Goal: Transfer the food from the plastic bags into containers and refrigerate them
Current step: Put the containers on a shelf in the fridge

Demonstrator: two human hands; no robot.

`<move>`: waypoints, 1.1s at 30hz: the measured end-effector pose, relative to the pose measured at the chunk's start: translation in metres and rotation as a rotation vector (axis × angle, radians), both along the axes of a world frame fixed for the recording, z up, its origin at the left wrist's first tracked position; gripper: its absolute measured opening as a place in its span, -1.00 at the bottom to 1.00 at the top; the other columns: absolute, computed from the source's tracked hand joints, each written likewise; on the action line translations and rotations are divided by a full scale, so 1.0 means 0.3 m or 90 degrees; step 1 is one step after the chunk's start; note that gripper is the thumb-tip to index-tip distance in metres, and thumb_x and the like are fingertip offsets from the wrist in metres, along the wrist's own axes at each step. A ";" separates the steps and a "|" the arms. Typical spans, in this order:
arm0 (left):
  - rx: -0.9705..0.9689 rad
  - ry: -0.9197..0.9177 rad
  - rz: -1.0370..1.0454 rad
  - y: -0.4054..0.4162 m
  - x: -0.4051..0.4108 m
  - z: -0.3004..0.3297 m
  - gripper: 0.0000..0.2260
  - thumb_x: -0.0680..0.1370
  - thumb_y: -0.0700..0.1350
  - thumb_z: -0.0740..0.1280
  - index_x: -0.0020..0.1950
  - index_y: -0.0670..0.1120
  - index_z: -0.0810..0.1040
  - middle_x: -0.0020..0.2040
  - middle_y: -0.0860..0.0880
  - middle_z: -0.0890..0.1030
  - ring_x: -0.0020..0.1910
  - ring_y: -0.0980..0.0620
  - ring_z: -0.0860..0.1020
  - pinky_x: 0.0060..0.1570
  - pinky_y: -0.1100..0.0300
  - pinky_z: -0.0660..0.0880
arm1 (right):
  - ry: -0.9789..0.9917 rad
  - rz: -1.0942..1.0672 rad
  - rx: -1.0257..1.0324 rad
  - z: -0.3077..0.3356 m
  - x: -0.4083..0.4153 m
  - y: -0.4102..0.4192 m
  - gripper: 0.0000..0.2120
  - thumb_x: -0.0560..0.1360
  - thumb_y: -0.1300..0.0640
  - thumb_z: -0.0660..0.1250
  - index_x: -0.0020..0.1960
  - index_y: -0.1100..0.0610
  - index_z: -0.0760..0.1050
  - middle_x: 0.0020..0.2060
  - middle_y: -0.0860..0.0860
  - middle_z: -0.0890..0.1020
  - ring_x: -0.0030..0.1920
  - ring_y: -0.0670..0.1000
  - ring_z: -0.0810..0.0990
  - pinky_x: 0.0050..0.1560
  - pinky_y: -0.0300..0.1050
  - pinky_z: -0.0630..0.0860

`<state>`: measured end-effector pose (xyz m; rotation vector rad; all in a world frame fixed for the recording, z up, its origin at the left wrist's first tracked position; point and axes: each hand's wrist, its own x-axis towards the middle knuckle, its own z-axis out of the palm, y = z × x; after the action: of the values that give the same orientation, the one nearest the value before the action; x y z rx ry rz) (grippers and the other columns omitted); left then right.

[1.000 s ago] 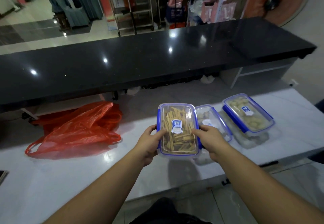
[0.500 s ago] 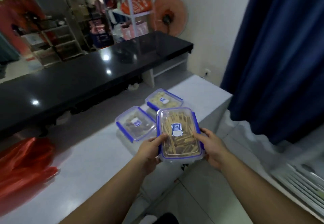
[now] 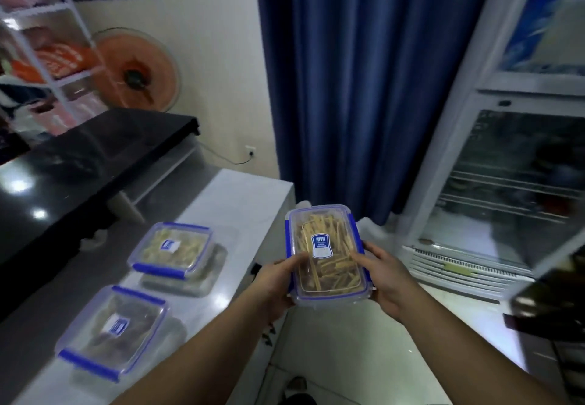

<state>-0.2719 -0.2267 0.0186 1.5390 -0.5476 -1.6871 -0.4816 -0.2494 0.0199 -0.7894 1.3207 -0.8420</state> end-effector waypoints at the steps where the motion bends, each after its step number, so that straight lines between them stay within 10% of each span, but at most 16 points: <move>1: 0.000 0.002 -0.026 -0.044 -0.006 -0.006 -0.65 0.59 -0.03 0.46 0.29 -0.21 0.59 0.07 -0.20 0.75 0.02 -0.20 0.75 -0.16 0.01 0.67 | 0.005 -0.019 -0.002 0.000 -0.010 -0.024 -0.78 0.62 0.10 0.38 0.24 -0.09 0.54 -0.10 -0.02 0.78 -0.08 0.12 0.77 0.17 0.35 0.61; 11: -0.026 0.004 -0.220 -0.467 -0.026 -0.044 -0.61 0.55 0.00 0.50 0.29 -0.17 0.60 0.09 -0.17 0.75 0.12 -0.21 0.72 0.29 -0.21 0.57 | 0.001 -0.195 -0.004 -0.006 -0.036 -0.241 -0.72 0.63 0.12 0.37 0.33 -0.01 0.54 -0.02 0.03 0.78 -0.04 0.14 0.77 0.04 0.23 0.68; 33: 0.011 0.030 -0.320 -1.131 -0.487 -0.109 -0.65 0.59 0.00 0.45 0.31 -0.13 0.60 0.09 -0.14 0.76 0.10 -0.16 0.73 0.17 -0.08 0.63 | -0.009 -0.291 0.043 -0.068 -0.479 -0.803 -0.73 0.62 0.10 0.38 0.31 -0.03 0.56 0.00 0.00 0.77 -0.03 0.12 0.77 -0.13 0.05 0.68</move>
<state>-0.4181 -0.5659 -0.0142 1.4463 -0.9557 -2.0961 -0.6253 -0.4903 -0.0005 -0.4298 1.5340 -1.1515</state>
